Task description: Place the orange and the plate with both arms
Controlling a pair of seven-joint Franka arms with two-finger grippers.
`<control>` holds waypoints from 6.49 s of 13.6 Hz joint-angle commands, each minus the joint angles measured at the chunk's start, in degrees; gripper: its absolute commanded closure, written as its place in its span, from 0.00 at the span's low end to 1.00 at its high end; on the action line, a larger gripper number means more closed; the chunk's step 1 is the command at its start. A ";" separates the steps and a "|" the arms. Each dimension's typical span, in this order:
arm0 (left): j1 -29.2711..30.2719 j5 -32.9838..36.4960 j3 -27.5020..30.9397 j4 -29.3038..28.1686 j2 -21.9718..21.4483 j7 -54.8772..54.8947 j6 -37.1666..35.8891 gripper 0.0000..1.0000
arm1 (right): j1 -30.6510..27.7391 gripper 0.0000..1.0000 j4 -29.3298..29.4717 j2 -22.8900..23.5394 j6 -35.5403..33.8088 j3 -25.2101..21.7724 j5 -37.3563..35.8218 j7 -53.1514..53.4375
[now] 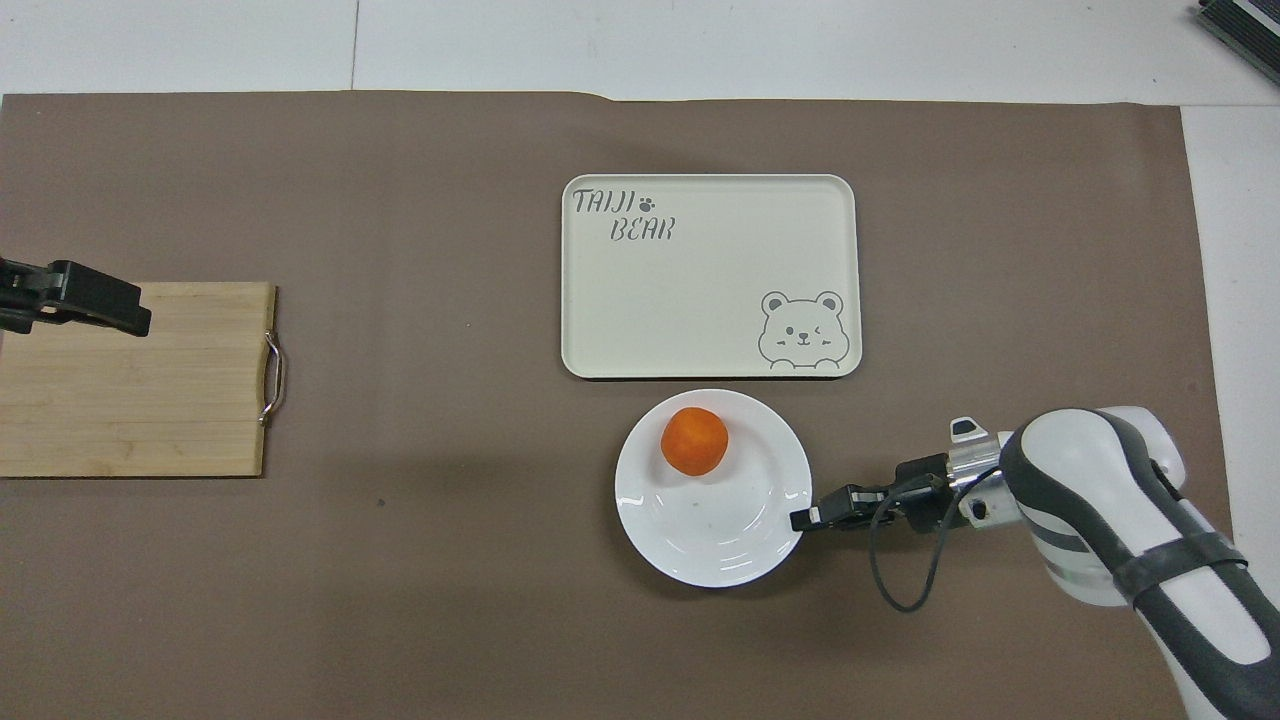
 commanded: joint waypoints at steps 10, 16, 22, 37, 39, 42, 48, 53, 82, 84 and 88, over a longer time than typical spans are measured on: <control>0.70 0.48 -0.44 1.01 0.33 0.35 -0.50 0.00 | -3.17 1.00 11.74 6.09 -7.47 0.28 6.53 0.76; 0.70 0.48 -0.44 1.01 0.41 0.35 -0.50 0.00 | -2.92 1.00 24.65 13.03 -6.42 0.28 6.71 7.00; 0.70 0.48 -0.44 1.01 0.41 0.26 -0.50 0.00 | -0.37 1.00 35.47 20.32 -0.45 0.55 7.24 12.10; 0.70 0.48 -0.44 1.01 0.33 0.35 -0.50 0.00 | 0.78 1.00 41.28 28.07 3.69 0.55 3.11 14.21; 0.70 0.48 -0.44 1.01 0.41 0.35 -0.50 0.00 | 0.69 1.00 41.11 28.07 3.69 0.46 1.62 14.21; 0.70 0.48 -0.44 1.01 0.33 0.26 -0.50 0.00 | 0.69 1.00 40.06 27.81 4.13 0.28 1.35 14.39; 0.70 0.48 -0.44 1.01 0.33 0.35 -0.50 0.00 | 0.43 0.34 37.41 26.84 8.87 0.20 -0.92 14.21; 0.70 0.48 -0.44 1.01 0.33 0.35 -0.50 0.00 | 0.34 0.00 39.52 25.09 8.96 -0.16 -6.19 15.52; 0.70 0.48 -0.44 1.01 0.41 0.26 -0.50 0.00 | -5.03 0.00 42.07 -8.92 -12.73 -0.25 -59.47 30.47; 0.70 0.48 -0.44 1.01 0.41 0.26 -0.50 0.00 | -4.85 0.00 42.07 -11.30 -15.20 -0.16 -59.74 30.47; 0.70 0.48 -0.44 1.01 0.33 0.35 -0.50 0.00 | -3.53 0.00 42.68 -10.35 -14.94 1.34 -62.02 31.52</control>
